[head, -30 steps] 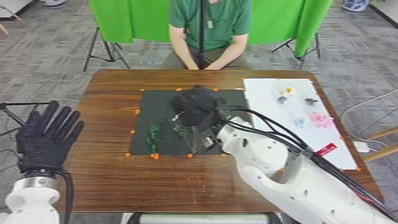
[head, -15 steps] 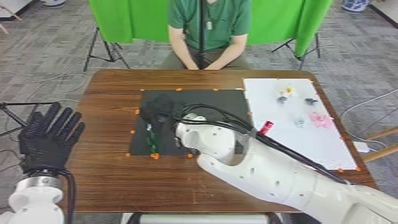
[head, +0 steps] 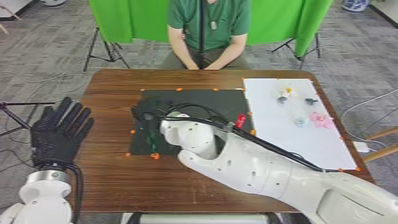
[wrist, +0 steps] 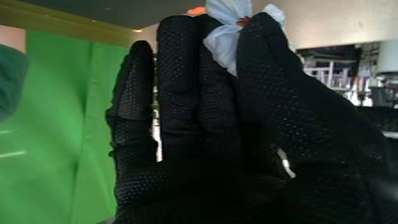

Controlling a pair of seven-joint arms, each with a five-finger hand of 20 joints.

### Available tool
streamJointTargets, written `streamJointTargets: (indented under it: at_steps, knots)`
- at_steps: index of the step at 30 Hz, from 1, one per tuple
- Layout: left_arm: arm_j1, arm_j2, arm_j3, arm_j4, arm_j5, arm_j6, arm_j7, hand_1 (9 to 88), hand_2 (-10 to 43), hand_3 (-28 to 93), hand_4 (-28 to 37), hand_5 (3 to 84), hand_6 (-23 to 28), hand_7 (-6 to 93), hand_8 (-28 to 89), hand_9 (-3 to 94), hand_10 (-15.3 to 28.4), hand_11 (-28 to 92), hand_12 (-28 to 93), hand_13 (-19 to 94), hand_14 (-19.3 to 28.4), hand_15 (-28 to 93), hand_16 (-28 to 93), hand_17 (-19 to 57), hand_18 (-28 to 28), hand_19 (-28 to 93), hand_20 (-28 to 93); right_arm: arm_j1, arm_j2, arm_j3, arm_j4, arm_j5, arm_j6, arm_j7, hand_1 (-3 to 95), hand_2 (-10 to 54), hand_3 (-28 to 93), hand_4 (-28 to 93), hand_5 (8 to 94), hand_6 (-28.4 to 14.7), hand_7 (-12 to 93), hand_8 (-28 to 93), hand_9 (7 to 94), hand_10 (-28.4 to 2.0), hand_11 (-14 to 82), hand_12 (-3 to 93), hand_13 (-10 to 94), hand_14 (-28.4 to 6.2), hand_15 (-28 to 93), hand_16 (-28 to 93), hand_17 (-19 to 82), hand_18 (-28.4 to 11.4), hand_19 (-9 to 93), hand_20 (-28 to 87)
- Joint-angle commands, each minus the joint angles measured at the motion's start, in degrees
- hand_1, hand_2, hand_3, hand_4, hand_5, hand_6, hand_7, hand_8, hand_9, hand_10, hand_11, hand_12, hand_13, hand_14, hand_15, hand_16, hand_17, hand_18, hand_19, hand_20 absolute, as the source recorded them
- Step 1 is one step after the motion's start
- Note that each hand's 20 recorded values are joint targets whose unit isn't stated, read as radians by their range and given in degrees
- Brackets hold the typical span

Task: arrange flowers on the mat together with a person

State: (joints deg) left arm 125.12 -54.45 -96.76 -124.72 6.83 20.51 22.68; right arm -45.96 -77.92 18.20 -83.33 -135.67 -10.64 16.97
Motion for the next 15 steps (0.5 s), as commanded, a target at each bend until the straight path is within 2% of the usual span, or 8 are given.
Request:
streamJointTargets:
  at_steps: [1,5,10,13,15]
  knots:
    - [-0.47,1.00,0.55,0.55,-0.45,1.03,-0.31,29.0,12.8,72,-28.3,35.9,6.7,14.1,-12,31.4,14.1,20,8,24,12.9,30,-8,-6.2,12.6,32,12,-2.61,-2.84,2.82,0.96,-1.36,-1.22,1.41,58.6,-7.7,67,-28,59.7,2.8,50,1,71.6,-8.3,9.2,40.6,58,-4.2,39,41,29,-17.0,69,39]
    - [-0.67,0.83,0.57,0.74,-0.24,0.55,-0.51,29.0,12.8,72,-28.3,35.9,6.7,14.1,-12,31.4,14.1,20,8,24,12.9,31,-8,-6.3,12.6,32,12,-2.20,-2.18,1.21,0.40,-1.31,1.35,1.84,58.2,-8.4,67,-28,59.6,2.9,50,1,71.7,-8.2,9.4,40.6,58,-4.2,39,41,29,-17.0,70,38]
    - [-0.03,0.60,-0.04,0.49,-0.22,1.39,-1.37,29.1,13.2,72,-28.3,36.1,6.8,14.3,-12,31.6,14.1,20,8,24,13.0,31,-8,-6.4,12.6,32,12,-4.86,-3.46,4.40,0.28,-2.71,-5.35,1.03,57.4,-9.3,67,-28,58.2,2.1,48,-1,70.1,-8.3,11.1,39.5,58,-4.4,40,40,29,-17.1,70,37]
    - [-0.31,0.41,0.01,0.70,-0.35,0.66,-1.20,29.3,13.8,71,-28.3,36.5,6.8,14.6,-12,32.1,14.2,21,8,24,13.2,32,-8,-6.6,12.7,33,12,-5.00,-3.30,4.52,0.17,-1.94,-5.79,1.52,56.9,-9.4,67,-28,58.1,2.0,48,-1,71.0,-8.3,11.4,43.7,58,-5.2,41,40,29,-17.2,69,36]
    - [0.18,0.41,-0.31,0.57,-0.36,0.71,-0.95,29.2,14.0,71,-28.3,36.9,7.0,14.6,-12,32.3,14.2,21,8,25,13.2,32,-8,-6.6,12.7,33,12,-5.47,-3.28,4.90,0.02,-3.11,-5.54,0.83,56.1,-9.5,67,-28,56.9,1.4,45,-3,66.9,-9.4,16.7,36.9,56,-6.0,42,37,28,-17.2,68,34]
